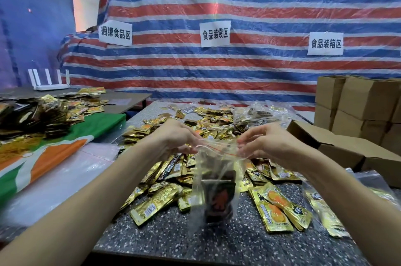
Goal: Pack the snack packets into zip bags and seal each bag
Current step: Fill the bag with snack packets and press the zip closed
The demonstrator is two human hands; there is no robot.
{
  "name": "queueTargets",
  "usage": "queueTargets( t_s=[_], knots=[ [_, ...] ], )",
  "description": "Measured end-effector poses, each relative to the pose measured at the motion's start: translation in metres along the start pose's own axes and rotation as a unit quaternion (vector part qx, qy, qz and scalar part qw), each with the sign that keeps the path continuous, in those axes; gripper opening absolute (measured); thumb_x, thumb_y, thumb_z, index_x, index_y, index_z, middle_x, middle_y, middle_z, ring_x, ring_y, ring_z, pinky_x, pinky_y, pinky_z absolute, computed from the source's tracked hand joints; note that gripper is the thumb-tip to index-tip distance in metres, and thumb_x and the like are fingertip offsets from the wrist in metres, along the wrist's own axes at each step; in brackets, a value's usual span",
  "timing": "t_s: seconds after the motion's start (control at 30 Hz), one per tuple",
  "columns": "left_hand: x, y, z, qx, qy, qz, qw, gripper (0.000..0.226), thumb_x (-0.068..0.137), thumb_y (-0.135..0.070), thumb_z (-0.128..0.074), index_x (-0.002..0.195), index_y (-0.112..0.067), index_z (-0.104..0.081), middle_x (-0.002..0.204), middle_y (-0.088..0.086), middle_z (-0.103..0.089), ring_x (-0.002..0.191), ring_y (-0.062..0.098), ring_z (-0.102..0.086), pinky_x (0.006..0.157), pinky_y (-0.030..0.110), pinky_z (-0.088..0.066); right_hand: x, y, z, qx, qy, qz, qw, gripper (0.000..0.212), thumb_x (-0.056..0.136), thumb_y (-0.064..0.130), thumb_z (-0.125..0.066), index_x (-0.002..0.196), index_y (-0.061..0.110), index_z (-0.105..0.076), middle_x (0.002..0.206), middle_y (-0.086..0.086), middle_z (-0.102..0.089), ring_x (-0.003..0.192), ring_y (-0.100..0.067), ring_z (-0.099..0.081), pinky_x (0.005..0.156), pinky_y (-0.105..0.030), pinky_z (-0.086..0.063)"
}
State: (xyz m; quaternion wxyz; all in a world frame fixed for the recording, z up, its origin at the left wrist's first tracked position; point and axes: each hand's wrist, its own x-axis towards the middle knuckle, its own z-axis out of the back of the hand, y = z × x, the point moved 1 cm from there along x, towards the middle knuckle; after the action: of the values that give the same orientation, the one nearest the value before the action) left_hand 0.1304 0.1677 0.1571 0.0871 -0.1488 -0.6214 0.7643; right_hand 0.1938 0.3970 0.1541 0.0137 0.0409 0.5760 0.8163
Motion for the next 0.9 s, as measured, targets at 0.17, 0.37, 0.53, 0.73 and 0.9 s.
queueTargets(
  t_s=[0.17, 0.37, 0.53, 0.73, 0.9],
  knots=[
    [0.001, 0.005, -0.001, 0.032, -0.008, 0.005, 0.999, 0.006, 0.081, 0.010, -0.070, 0.083, 0.005, -0.073, 0.100, 0.021, -0.068, 0.049, 0.015, -0.067, 0.039, 0.017, -0.049, 0.007, -0.008, -0.002, 0.047, -0.075, 0.002, 0.996, 0.016, 0.075, -0.018, -0.073, 0.084, -0.005, -0.073, 0.097, -0.023, -0.073, 0.079, -0.030, -0.077, 0.066, -0.030, -0.062],
    [0.006, 0.007, 0.001, 0.109, -0.011, -0.016, 0.994, 0.010, 0.086, 0.003, -0.068, 0.093, 0.010, -0.071, 0.097, 0.017, -0.069, 0.073, 0.018, -0.066, 0.067, 0.026, -0.059, 0.010, -0.013, 0.000, 0.128, -0.087, -0.002, 0.988, 0.005, 0.086, 0.004, -0.074, 0.083, 0.002, -0.078, 0.097, -0.018, -0.075, 0.081, -0.028, -0.077, 0.065, -0.036, -0.062],
    [0.001, 0.006, -0.001, 0.203, -0.060, -0.082, 0.974, 0.010, 0.093, -0.016, -0.065, 0.087, -0.013, -0.074, 0.084, 0.004, -0.067, 0.061, 0.014, -0.056, 0.054, 0.025, -0.050, 0.012, -0.035, 0.020, -0.002, -0.169, -0.034, 0.985, 0.017, 0.096, 0.024, -0.067, 0.093, 0.009, -0.075, 0.092, -0.011, -0.077, 0.079, -0.020, -0.071, 0.065, -0.033, -0.061],
    [0.003, 0.003, -0.007, 0.164, -0.058, -0.091, 0.980, 0.013, 0.091, -0.003, -0.066, 0.081, -0.004, -0.073, 0.077, 0.010, -0.065, 0.058, 0.016, -0.058, 0.045, 0.021, -0.047, 0.012, -0.107, 0.032, -0.330, -0.073, -0.144, 0.930, 0.019, 0.086, 0.009, -0.073, 0.103, 0.000, -0.070, 0.101, -0.015, -0.071, 0.073, -0.016, -0.062, 0.066, -0.030, -0.054],
    [0.004, 0.004, -0.004, 0.153, -0.062, -0.109, 0.980, 0.017, 0.086, 0.005, -0.067, 0.080, -0.007, -0.077, 0.079, 0.010, -0.070, 0.060, 0.014, -0.056, 0.045, 0.021, -0.043, 0.007, -0.146, 0.045, -0.356, -0.044, -0.222, 0.907, 0.017, 0.078, 0.003, -0.062, 0.073, 0.013, -0.049, 0.076, -0.004, -0.049, 0.063, -0.013, -0.047, 0.051, -0.024, -0.036]
  ],
)
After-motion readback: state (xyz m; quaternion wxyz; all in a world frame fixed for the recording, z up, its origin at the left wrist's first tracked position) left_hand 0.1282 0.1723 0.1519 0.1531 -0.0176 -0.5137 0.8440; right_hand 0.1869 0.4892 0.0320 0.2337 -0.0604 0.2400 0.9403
